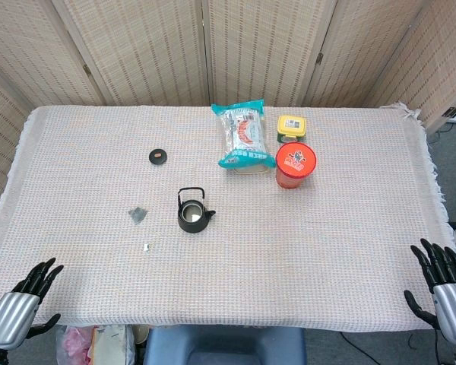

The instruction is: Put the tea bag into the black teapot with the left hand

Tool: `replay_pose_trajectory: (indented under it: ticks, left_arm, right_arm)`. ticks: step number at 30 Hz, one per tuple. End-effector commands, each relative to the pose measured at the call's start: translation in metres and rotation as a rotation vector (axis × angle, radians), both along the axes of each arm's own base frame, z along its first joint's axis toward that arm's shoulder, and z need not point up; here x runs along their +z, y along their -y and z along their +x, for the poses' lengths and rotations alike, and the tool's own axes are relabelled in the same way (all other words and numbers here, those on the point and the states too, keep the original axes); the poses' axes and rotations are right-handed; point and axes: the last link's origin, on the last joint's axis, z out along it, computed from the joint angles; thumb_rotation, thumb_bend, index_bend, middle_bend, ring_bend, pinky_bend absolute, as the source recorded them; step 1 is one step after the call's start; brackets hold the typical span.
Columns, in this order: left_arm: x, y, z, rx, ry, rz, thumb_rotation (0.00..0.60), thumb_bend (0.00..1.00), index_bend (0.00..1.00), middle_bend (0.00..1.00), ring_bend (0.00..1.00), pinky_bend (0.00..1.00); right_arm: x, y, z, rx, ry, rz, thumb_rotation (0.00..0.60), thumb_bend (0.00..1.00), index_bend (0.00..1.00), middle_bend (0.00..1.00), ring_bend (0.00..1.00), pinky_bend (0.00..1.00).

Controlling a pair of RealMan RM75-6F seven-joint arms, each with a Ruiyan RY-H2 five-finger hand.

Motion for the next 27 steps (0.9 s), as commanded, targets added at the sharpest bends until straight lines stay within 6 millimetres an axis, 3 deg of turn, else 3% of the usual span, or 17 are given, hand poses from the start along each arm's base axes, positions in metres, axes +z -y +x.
replay_pose_trajectory:
  ticks: [1,6,8,9,10,11,12,14,16,22,27]
  left_arm:
    - [0.001,0.0,0.0,0.007,0.015,0.001,0.6,0.24,0.0,0.0,0.0,0.33]
    - [0.004,-0.003,0.004,-0.027,0.056,-0.005,0.6,0.24,0.0,0.0,0.0,0.34]
    - [0.005,-0.013,0.011,-0.072,0.076,0.002,0.6,0.24,0.0,0.06,0.08,0.42]
    - [0.006,-0.022,0.018,-0.112,0.092,0.026,0.6,0.24,0.01,0.29,0.28,0.61]
    - [0.003,-0.032,0.027,-0.159,0.14,0.054,0.6,0.24,0.04,0.58,0.53,0.79]
    - [0.001,-0.041,0.033,-0.183,0.189,0.075,0.6,0.24,0.12,0.84,0.78,0.94]
    - [-0.003,-0.049,0.037,-0.196,0.217,0.091,0.6,0.24,0.21,0.96,0.91,0.99]
    - [-0.014,-0.066,0.044,-0.199,0.241,0.045,0.6,0.24,0.4,1.0,1.0,1.0]
    - [-0.028,-0.083,0.053,-0.17,0.245,-0.024,0.6,0.24,0.49,1.0,1.0,1.0]
    - [-0.069,-0.117,0.087,-0.149,0.189,-0.119,0.6,0.27,0.57,1.0,1.0,1.0]
    - [-0.099,-0.144,0.099,-0.082,0.201,-0.196,0.6,0.27,0.57,1.0,1.0,1.0]
  right_arm:
    - [0.0,0.002,0.0,-0.001,0.002,-0.003,0.6,0.27,0.0,0.0,0.0,0.0]
    - [-0.003,0.004,0.002,0.007,-0.003,0.012,0.6,0.27,0.0,0.0,0.0,0.0]
    - [-0.004,0.003,0.004,0.015,-0.005,0.014,0.6,0.27,0.0,0.0,0.0,0.0]
    - [-0.004,0.003,0.004,0.016,-0.004,0.013,0.6,0.27,0.0,0.0,0.0,0.0]
    - [-0.004,0.003,0.005,0.019,-0.004,0.011,0.6,0.27,0.0,0.0,0.0,0.0]
    - [-0.004,0.003,0.005,0.021,-0.003,0.011,0.6,0.27,0.0,0.0,0.0,0.0]
    - [-0.004,0.003,0.006,0.025,-0.002,0.011,0.6,0.27,0.0,0.0,0.0,0.0]
    - [-0.005,0.004,0.007,0.032,-0.003,0.012,0.6,0.27,0.0,0.0,0.0,0.0]
    - [-0.006,0.005,0.008,0.035,-0.002,0.014,0.6,0.27,0.0,0.0,0.0,0.0]
    - [-0.006,0.012,0.006,0.022,-0.005,0.03,0.6,0.27,0.0,0.0,0.0,0.0]
    - [-0.003,0.013,0.004,0.015,0.003,0.022,0.6,0.27,0.0,0.0,0.0,0.0]
